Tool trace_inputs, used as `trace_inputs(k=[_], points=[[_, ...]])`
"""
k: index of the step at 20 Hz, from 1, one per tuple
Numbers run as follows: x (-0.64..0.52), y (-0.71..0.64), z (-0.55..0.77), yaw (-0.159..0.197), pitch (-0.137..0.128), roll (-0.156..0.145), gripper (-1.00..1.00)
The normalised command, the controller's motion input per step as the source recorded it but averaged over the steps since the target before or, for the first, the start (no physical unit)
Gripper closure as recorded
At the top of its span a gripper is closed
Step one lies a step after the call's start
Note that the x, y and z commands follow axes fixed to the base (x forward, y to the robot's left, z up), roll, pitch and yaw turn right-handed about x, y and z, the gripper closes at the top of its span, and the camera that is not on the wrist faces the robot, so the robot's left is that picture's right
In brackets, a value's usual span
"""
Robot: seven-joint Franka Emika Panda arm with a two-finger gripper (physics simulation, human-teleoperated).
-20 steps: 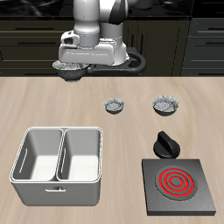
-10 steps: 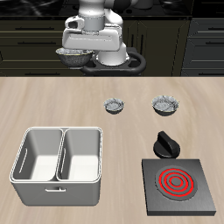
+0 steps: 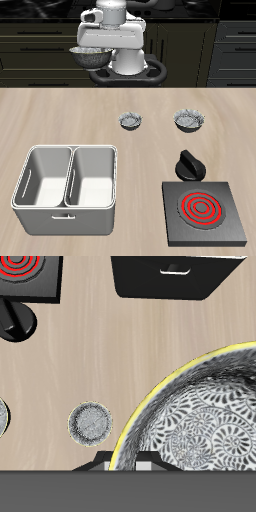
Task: Place the largest bowl in the left side of the drainer and the medium bowl in the right side
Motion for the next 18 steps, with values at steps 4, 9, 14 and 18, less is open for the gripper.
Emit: trace_inputs(k=[4,9,14,18], points=[[-0.03,0.11,0.21,0.006,-0.025,0.005,1.00],[0.27,-0.06,0.14,-0.021,0.037,-0.007,1.00],[0.40,-0.05,0.18,-0.008,0.027,-0.012,1.00],[0.42,0.08,0.19,-0.008,0.031,0.007,1.00]])
